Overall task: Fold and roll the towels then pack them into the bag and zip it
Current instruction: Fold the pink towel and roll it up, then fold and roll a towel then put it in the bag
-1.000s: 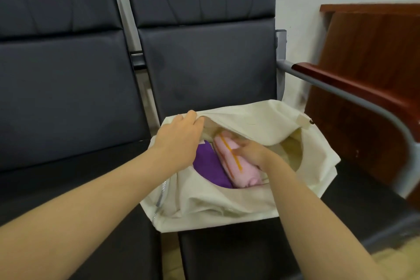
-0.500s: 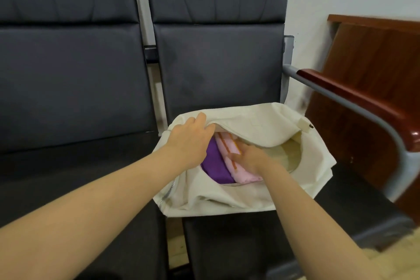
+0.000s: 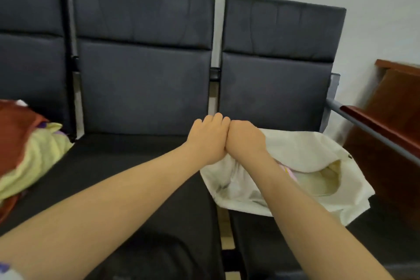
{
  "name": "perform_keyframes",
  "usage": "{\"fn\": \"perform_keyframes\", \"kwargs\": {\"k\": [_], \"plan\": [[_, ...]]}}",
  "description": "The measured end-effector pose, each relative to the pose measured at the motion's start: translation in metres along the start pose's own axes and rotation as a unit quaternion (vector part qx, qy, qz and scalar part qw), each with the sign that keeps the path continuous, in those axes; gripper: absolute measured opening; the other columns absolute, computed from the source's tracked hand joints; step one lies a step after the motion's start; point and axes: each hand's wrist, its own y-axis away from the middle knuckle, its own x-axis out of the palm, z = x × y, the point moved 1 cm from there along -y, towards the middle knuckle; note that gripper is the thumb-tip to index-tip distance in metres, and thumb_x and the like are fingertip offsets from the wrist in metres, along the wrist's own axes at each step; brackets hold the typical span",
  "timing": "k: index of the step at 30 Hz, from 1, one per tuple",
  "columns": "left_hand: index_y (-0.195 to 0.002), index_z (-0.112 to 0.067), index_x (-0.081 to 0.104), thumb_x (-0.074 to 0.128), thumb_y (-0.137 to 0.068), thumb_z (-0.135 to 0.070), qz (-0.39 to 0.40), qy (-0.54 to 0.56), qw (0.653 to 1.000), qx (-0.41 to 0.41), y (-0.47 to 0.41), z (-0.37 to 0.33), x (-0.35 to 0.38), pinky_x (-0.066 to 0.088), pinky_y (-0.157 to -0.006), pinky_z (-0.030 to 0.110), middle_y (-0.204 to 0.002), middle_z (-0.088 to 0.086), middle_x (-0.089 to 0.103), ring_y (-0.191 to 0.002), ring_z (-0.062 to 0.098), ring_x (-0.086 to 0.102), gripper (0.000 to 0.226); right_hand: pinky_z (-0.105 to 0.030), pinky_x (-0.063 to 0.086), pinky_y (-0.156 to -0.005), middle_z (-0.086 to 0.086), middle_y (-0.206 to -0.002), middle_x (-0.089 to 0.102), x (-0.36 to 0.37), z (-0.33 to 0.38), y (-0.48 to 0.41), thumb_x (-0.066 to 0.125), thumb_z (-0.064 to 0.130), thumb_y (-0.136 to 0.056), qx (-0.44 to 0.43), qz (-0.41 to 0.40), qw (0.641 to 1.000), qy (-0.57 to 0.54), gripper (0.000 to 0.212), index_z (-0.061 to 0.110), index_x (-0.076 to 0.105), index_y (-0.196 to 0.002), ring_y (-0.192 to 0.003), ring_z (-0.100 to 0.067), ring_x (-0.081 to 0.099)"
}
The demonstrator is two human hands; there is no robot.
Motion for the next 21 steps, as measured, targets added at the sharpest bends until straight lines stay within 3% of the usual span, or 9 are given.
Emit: {"fn": "perform_keyframes", "kwargs": {"k": [6,11,14,16,18,20,21], "plan": [[-0.121,-0.016,0.044,0.053,-0.088,-0.038,0.021,-0.023,0.994,-0.108,0.081,0.105,-0.013,0.033,-0.076,0.032,-0.119,0.004,0.047,-0.103,0.023,0.049,0.040,-0.031,0.042,-0.064,-0.002,-0.087,0.058,0.015,0.132,0.002,0.048,0.009,-0.092,-0.117,0.056,0.991,-0.039,0.011,0.016,0.056,-0.091,-0.079,-0.020,0.057],[-0.120,-0.017,0.044,0.054,-0.088,-0.034,0.073,-0.053,0.978,-0.190,0.173,0.198,-0.003,0.039,-0.083,0.036,-0.119,0.005,0.048,-0.107,0.024,0.050,0.037,-0.032,0.043,-0.061,-0.001,-0.090,0.059,0.047,0.250,0.025,0.046,0.017,-0.094,-0.188,0.113,0.972,-0.082,0.010,0.018,0.053,-0.087,-0.077,-0.019,0.056],[-0.115,-0.017,0.046,0.055,-0.088,-0.030,0.067,-0.141,0.957,-0.244,0.221,0.250,0.002,0.042,-0.079,0.033,-0.117,0.004,0.050,-0.105,0.023,0.052,0.032,-0.033,0.045,-0.063,-0.003,-0.096,0.061,0.066,0.309,0.036,0.046,0.029,-0.096,-0.240,0.130,0.956,-0.109,0.013,0.019,0.053,-0.094,-0.081,-0.021,0.058],[-0.110,-0.016,0.050,0.063,-0.083,-0.028,0.017,-0.166,0.927,-0.335,0.246,0.289,0.007,0.045,-0.069,0.034,-0.110,0.006,0.052,-0.096,0.024,0.055,0.032,-0.033,0.044,-0.066,-0.005,-0.104,0.061,0.077,0.342,0.042,0.047,0.032,-0.096,-0.261,0.144,0.948,-0.111,0.021,0.015,0.056,-0.104,-0.089,-0.024,0.060],[-0.118,-0.011,0.052,0.071,-0.076,-0.035,-0.017,-0.160,0.891,-0.425,0.267,0.328,0.013,0.047,-0.061,0.034,-0.111,0.010,0.053,-0.091,0.027,0.058,0.052,-0.033,0.043,-0.068,-0.006,-0.109,0.062,0.086,0.366,0.048,0.047,0.032,-0.095,-0.275,0.152,0.943,-0.109,0.026,0.013,0.059,-0.109,-0.096,-0.027,0.060],[-0.141,-0.005,0.031,0.066,-0.082,-0.044,0.024,-0.106,0.871,-0.480,0.286,0.361,0.026,0.052,-0.072,0.037,-0.127,0.014,0.045,-0.104,0.029,0.057,0.079,-0.033,0.043,-0.068,-0.006,-0.109,0.062,0.093,0.384,0.054,0.046,0.032,-0.096,-0.287,0.160,0.939,-0.103,0.027,0.013,0.060,-0.109,-0.097,-0.028,0.060],[-0.143,-0.005,0.024,0.061,-0.088,-0.042,0.060,-0.084,0.868,-0.485,0.293,0.373,0.035,0.051,-0.079,0.037,-0.130,0.013,0.043,-0.109,0.028,0.057,0.076,-0.033,0.043,-0.068,-0.006,-0.109,0.062,0.097,0.389,0.056,0.045,0.032,-0.096,-0.295,0.163,0.936,-0.100,0.027,0.013,0.060,-0.108,-0.097,-0.027,0.060]]}}
